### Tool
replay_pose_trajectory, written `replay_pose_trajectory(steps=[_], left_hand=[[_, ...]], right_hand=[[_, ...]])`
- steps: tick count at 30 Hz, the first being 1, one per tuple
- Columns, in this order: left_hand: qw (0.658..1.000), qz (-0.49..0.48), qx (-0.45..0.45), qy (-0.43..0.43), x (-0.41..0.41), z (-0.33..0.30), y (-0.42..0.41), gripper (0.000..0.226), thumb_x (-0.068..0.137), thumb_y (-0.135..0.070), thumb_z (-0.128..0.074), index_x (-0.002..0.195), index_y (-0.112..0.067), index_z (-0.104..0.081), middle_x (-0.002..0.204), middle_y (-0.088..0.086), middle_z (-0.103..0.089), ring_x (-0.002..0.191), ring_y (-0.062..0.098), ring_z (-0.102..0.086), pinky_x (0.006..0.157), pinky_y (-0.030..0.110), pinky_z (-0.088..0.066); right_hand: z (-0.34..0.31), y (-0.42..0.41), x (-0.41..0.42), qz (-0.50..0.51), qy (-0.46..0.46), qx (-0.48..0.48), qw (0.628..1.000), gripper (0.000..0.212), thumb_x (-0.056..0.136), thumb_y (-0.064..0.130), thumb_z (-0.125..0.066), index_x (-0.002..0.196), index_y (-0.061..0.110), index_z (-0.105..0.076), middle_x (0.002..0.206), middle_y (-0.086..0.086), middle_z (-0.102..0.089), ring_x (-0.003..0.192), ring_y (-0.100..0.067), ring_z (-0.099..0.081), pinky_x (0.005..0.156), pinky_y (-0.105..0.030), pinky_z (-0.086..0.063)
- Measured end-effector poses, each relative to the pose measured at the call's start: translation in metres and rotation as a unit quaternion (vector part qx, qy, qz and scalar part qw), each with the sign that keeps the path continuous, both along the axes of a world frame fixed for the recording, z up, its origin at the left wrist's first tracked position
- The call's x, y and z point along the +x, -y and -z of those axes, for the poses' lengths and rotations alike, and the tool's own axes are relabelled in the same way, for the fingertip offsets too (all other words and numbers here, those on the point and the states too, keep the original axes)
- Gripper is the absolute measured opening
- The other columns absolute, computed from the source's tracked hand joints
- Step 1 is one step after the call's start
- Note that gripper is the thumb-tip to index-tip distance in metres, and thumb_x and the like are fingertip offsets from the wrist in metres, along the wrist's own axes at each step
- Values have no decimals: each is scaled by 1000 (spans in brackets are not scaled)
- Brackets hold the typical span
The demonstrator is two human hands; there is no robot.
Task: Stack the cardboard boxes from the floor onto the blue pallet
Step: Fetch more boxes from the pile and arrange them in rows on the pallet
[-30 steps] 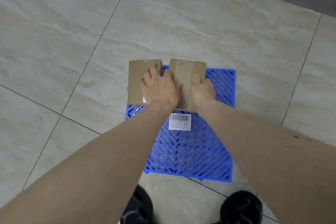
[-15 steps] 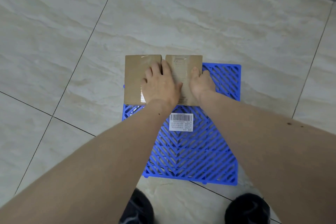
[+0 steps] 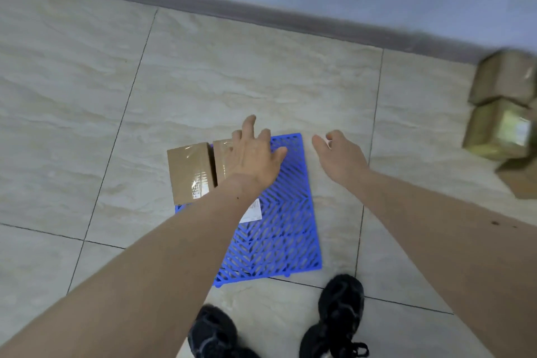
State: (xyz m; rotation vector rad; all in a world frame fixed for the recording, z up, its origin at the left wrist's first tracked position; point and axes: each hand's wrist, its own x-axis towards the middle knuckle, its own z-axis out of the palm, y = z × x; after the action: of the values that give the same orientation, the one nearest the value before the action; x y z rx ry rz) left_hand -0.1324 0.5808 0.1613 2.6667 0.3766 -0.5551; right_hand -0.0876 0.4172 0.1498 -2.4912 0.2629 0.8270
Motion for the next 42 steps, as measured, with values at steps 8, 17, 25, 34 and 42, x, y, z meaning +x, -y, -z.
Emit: replay_pose_trajectory(steps=[8,17,25,34,42], left_hand=[[991,133,-21,10,46,-110,112,52,95,-50,-46,136,-19,-49,158,-1,-15,136,30,-24,101,45,-34],[983,179,-34,-3,74,-141,294,52,96,-49,-46,137,-18,-48,158,-2,-18,137,27,-27,102,46,-35],[980,195,-36,-38,103,-130,422,55,96,-52,-44,139,-17,-47,159,-3,-16,139,26,-27,105,49,-36],[974,222,-24,-46,180,-101,498,57,98,-51,-40,140,-13,-45,159,0,-19,139,28,-27,104,50,-36],[972,223,-26,-61,246,-26,541,57,99,-51,-33,140,-13,-42,157,-2,-22,137,26,-30,103,48,-35]], right_hand=[[-112,124,5,88,49,-2,995,56,100,48,-38,141,9,-41,141,-12,-51,130,-32,-46,103,-38,-37],[-148,311,9,126,61,-27,990,55,100,48,-36,141,11,-41,140,-12,-50,127,-32,-48,101,-42,-41],[-152,464,18,130,55,-59,988,43,99,48,-35,117,12,-52,109,-10,-59,95,-29,-56,74,-37,-41],[-133,532,85,150,20,-68,986,44,101,46,-37,125,11,-45,114,-6,-47,100,-25,-49,80,-36,-39],[-55,561,162,116,-14,-67,991,50,96,55,-28,117,15,-49,111,-5,-53,106,-30,-55,81,-43,-47]])
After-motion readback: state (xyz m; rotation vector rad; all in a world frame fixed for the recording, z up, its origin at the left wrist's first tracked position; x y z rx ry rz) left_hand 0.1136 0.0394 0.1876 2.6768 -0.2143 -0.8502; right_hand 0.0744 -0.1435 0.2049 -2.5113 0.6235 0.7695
